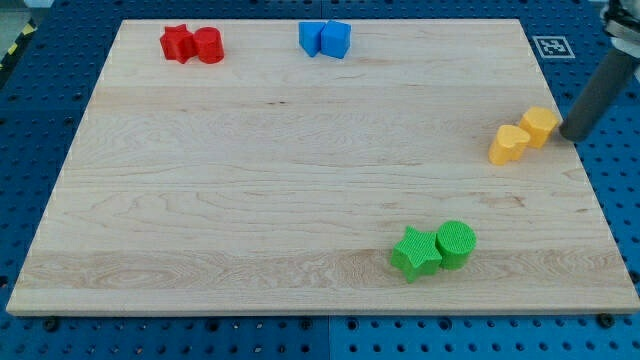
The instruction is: Move away from the yellow hexagon
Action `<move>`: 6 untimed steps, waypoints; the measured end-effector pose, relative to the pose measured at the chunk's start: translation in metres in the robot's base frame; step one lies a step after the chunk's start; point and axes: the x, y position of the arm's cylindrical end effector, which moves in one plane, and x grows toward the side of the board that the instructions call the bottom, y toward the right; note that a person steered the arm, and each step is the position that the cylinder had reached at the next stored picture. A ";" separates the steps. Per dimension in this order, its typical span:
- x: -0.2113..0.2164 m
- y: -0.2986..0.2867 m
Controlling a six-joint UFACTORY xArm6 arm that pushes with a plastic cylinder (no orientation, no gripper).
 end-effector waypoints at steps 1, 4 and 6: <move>0.000 -0.034; -0.003 -0.021; -0.042 -0.009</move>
